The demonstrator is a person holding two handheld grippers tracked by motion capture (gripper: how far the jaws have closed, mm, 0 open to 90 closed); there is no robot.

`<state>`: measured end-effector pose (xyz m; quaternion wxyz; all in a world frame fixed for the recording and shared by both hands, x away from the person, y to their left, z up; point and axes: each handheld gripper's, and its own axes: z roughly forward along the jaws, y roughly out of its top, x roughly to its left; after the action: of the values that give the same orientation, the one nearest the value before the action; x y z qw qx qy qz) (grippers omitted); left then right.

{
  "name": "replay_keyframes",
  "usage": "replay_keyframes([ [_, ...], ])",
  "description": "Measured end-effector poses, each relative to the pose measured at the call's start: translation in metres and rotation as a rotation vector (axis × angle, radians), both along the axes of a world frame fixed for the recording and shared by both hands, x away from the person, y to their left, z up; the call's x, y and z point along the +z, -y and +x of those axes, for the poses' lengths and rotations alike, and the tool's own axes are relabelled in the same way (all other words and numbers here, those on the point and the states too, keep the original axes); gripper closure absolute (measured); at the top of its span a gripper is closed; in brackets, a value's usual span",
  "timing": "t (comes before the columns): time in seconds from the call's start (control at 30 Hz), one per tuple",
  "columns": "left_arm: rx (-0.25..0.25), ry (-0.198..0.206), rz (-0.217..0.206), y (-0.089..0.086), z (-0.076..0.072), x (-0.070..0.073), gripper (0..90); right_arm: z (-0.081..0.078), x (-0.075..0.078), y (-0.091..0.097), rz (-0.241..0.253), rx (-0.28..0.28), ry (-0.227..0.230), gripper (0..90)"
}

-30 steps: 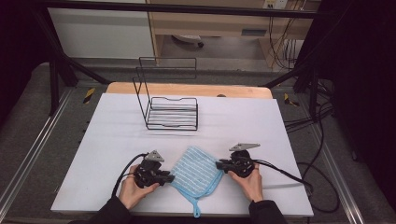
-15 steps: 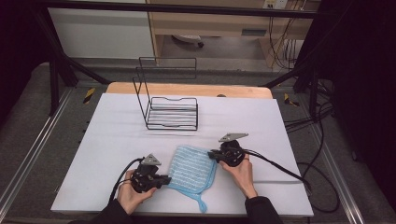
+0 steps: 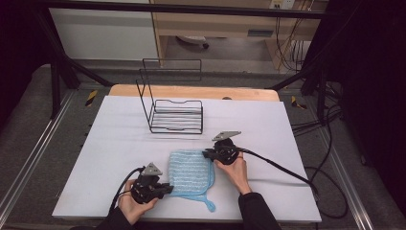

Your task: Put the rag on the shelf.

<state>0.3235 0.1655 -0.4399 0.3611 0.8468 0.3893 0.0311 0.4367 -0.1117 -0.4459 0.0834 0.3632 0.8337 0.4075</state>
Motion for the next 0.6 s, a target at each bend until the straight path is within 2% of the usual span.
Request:
replay_keyframes([
  [0.17,-0.013,0.024,0.009,-0.002,0.001,0.003,70.4,-0.002,0.004,0.002,0.001,-0.001,0.025,73.3],
  [0.2,-0.015,0.03,0.011,-0.003,0.001,0.005,63.7,-0.005,0.008,0.005,0.017,-0.006,0.041,64.4],
  [0.23,-0.014,0.037,0.009,-0.005,0.002,0.007,63.7,-0.005,0.008,0.005,0.017,-0.006,0.041,64.4],
  [0.3,-0.009,0.05,-0.001,-0.008,0.003,0.009,57.6,-0.009,0.013,0.009,0.04,-0.005,0.05,55.6],
  [0.33,-0.005,0.054,-0.003,-0.01,0.004,0.011,51.1,-0.012,0.017,0.014,0.048,-0.016,0.059,45.6],
  [0.37,0.0,0.061,-0.004,-0.012,0.005,0.012,49.2,-0.014,0.019,0.017,0.05,-0.021,0.063,41.5],
  [0.4,0.005,0.07,-0.007,-0.014,0.006,0.013,49.2,-0.014,0.019,0.017,0.05,-0.021,0.063,41.5],
  [0.47,0.012,0.081,-0.016,-0.018,0.008,0.015,43.6,-0.019,0.021,0.024,0.064,-0.029,0.065,29.3],
  [0.6,0.015,0.104,-0.016,-0.023,0.015,0.018,32.1,-0.027,0.022,0.039,0.06,-0.043,0.068,17.1],
])
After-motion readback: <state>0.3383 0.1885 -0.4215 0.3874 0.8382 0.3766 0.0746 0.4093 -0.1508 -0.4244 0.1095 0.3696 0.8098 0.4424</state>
